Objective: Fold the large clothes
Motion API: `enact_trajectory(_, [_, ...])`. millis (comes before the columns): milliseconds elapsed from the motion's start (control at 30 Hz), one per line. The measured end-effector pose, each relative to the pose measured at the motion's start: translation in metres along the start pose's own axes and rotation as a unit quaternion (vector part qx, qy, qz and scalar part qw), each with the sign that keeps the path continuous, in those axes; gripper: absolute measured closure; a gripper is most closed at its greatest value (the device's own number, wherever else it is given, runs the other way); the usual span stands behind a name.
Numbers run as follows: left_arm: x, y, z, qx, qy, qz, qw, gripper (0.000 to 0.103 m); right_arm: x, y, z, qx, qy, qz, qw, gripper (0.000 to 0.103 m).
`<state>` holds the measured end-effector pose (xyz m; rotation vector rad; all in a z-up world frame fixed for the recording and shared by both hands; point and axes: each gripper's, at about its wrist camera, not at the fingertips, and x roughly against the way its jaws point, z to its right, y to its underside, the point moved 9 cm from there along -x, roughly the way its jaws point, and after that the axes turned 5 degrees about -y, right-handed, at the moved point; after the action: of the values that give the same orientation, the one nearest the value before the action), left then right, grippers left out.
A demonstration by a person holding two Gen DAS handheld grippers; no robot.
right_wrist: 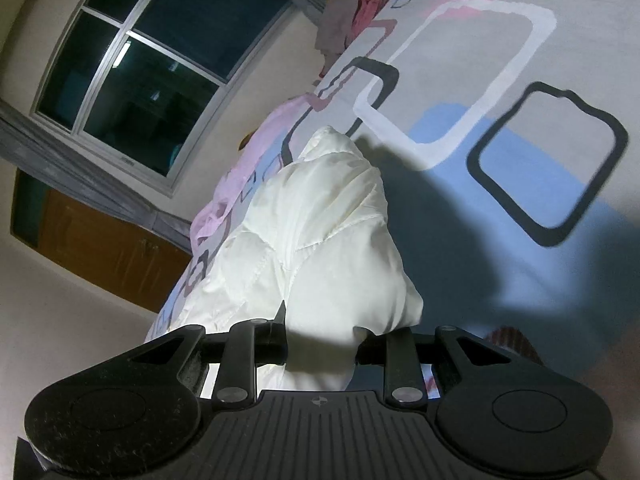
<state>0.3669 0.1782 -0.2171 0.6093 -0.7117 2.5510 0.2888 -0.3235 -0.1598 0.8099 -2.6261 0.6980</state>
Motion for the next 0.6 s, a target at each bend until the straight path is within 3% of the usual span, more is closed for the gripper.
enact_trajectory(333, [0.005, 0.012, -0.017, 0.001, -0.008, -0.005, 1.0000, 0.083, 0.001, 0.004, 0.019, -0.013, 0.003, -0.012, 1.000, 0.077])
enact_trajectory(433, [-0.002, 0.014, -0.024, 0.000, -0.020, -0.010, 0.9998, 0.073, -0.004, 0.003, 0.024, -0.015, 0.009, -0.018, 1.000, 0.076])
enact_trajectory(500, [-0.004, 0.014, -0.030, 0.002, -0.037, -0.009, 0.9993, 0.051, -0.006, 0.002, 0.028, -0.019, 0.014, -0.018, 1.000, 0.067])
enact_trajectory(600, [0.001, 0.013, -0.033, 0.008, -0.036, -0.005, 0.9993, 0.046, 0.002, -0.004, 0.040, -0.022, 0.056, 0.006, 0.998, 0.029])
